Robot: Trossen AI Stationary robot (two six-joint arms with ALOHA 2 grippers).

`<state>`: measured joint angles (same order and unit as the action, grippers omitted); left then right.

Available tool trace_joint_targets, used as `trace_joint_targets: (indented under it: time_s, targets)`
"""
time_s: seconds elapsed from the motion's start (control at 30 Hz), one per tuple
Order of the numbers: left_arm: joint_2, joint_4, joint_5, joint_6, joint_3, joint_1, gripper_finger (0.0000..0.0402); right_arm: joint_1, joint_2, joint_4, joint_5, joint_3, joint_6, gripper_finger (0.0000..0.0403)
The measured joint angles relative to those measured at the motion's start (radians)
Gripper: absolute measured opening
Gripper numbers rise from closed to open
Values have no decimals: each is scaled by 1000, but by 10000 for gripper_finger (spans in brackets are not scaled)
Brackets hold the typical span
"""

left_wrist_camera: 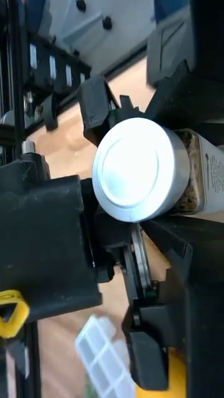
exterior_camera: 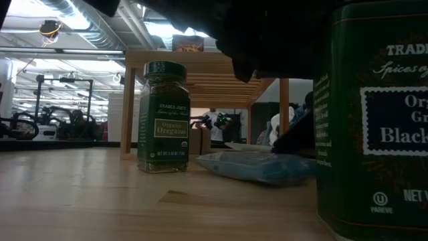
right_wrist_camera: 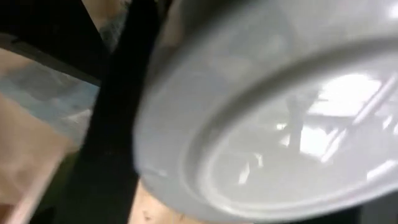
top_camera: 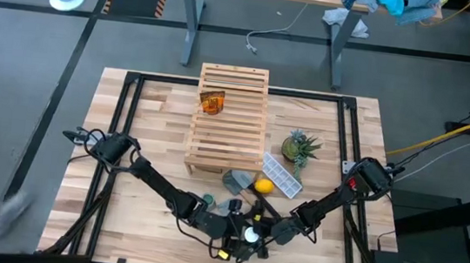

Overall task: Shelf spices
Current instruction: Put the white seasoning bottle on the shelf

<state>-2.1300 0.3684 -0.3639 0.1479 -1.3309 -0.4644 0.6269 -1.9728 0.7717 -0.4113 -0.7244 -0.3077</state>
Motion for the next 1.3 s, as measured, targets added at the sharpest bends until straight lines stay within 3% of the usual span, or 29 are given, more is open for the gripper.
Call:
trace_joint_targets:
  time_s: [0.27,0.6,0.83,0.97,1.3]
  targets:
    - [2,-9,-55,-24,0,-4,184,33,69,9,-97,51,3,379]
    - [2,-16,-55,-23,1,-10,183,46,74,17,-94,49,1,379]
    - [3,-27,-77,-24,2,-21,183,62,185,-156,-91,50,-2,379]
    - [3,-31,-82,-24,2,-21,183,122,283,-277,-205,51,2,379]
    - [84,-58,-92,-78,8,-22,183,337,452,-543,-609,51,-80,379]
